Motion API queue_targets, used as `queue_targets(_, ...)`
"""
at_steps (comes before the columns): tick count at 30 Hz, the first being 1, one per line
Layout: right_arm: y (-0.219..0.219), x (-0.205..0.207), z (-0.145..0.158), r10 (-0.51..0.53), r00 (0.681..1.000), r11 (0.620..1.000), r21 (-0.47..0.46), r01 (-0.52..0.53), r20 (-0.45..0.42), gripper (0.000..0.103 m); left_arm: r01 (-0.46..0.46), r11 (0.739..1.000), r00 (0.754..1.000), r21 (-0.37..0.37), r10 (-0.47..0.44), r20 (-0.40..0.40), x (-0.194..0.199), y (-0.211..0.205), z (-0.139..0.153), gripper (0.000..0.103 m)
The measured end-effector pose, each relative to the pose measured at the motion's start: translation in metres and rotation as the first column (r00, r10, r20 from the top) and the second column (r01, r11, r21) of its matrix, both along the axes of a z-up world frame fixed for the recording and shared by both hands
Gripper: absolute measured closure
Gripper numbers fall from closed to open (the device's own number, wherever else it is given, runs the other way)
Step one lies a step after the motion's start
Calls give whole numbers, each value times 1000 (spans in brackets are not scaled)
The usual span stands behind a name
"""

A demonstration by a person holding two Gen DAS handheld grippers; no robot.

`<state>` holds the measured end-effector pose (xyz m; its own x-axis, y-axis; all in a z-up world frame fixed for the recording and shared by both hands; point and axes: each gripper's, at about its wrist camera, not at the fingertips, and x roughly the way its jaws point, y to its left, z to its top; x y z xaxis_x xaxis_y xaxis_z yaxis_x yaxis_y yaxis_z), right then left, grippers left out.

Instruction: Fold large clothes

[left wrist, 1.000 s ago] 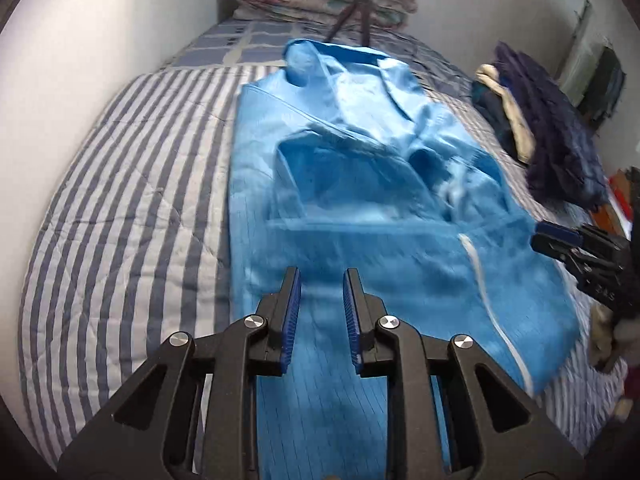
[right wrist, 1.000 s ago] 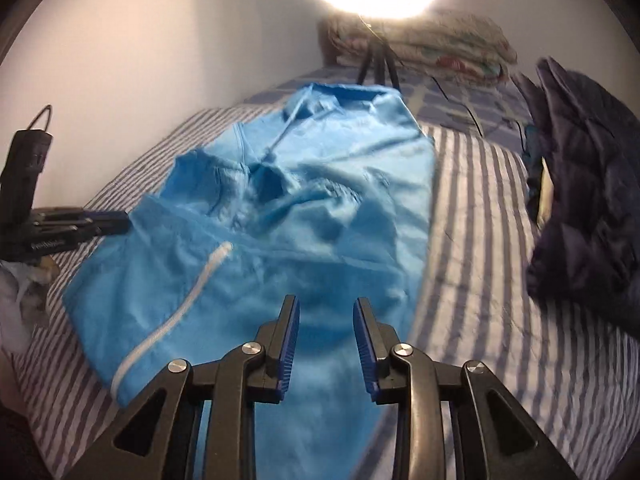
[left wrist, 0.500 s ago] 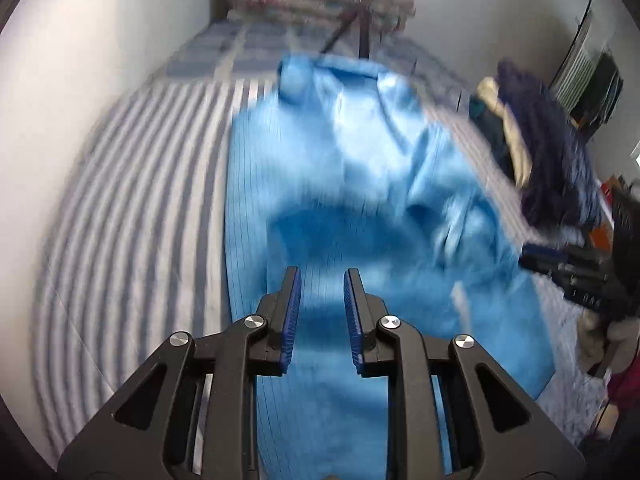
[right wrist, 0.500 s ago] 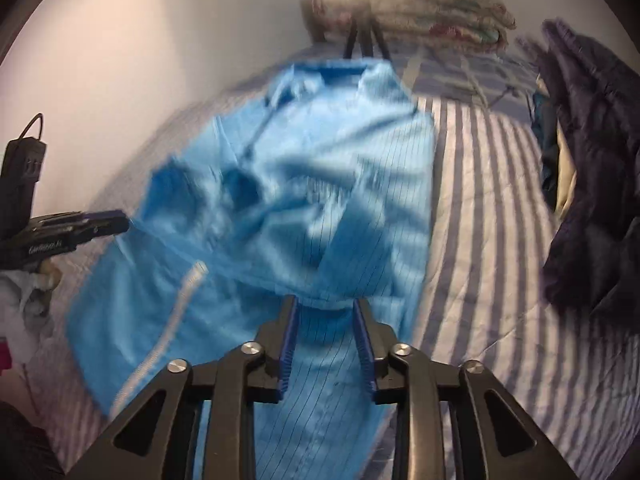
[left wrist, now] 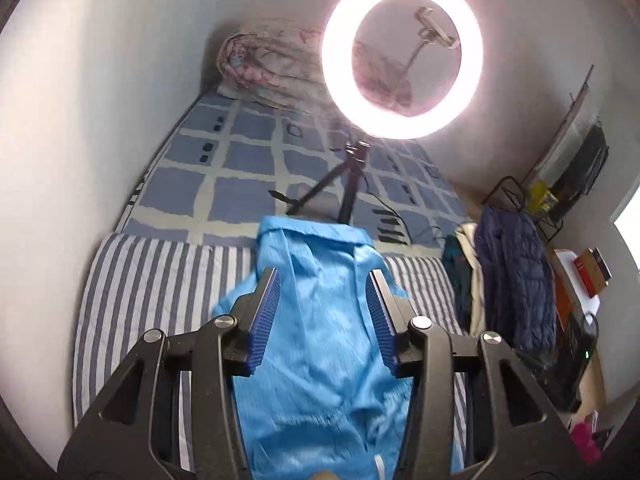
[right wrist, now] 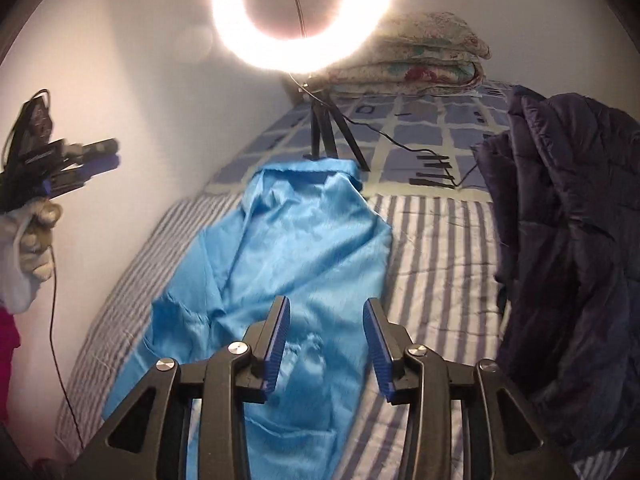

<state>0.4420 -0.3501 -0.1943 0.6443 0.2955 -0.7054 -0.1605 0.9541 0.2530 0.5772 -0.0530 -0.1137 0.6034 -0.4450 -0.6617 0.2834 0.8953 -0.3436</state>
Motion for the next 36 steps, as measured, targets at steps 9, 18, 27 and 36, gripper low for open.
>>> queue_targets(9, 16, 41, -61, 14, 999, 1000, 23, -13, -52, 62, -33, 999, 988, -37, 27, -152, 71, -5, -92, 58)
queue_targets(18, 32, 54, -120, -29, 999, 998, -61, 28, -22, 63, -37, 999, 970, 17, 40, -238, 141, -14, -163, 58)
queue_targets(27, 25, 51, -120, -16, 1000, 1000, 3, 16, 2, 63, -19, 999, 965, -39, 8, -264, 180, -38, -197, 74)
queue_targets(36, 24, 53, -122, -11, 1000, 1000, 14, 11, -11, 63, 42, 996, 997, 74, -37, -72, 133, -66, -159, 102)
